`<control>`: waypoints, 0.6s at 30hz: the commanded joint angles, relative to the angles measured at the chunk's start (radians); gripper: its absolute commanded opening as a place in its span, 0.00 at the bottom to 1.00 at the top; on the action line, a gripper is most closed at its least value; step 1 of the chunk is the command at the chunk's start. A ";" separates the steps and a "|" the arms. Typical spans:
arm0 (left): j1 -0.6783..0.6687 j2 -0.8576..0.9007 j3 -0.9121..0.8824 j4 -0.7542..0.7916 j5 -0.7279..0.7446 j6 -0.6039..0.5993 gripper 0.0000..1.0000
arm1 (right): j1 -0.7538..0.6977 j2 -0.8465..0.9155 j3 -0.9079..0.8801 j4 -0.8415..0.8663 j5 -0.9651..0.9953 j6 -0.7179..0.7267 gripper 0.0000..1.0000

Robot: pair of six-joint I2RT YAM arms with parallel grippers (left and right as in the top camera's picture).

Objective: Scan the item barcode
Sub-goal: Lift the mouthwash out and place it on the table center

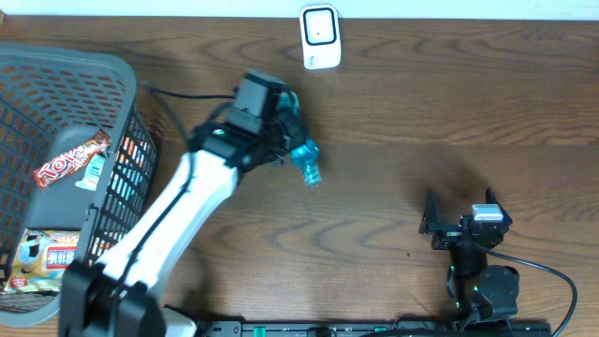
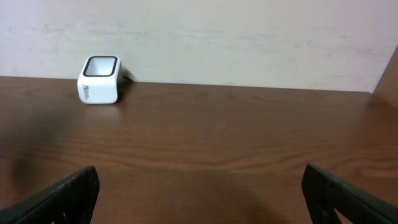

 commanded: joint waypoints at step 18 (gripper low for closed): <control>-0.090 0.307 0.009 0.008 -0.151 0.080 0.27 | 0.007 -0.002 -0.002 -0.003 0.008 -0.005 0.99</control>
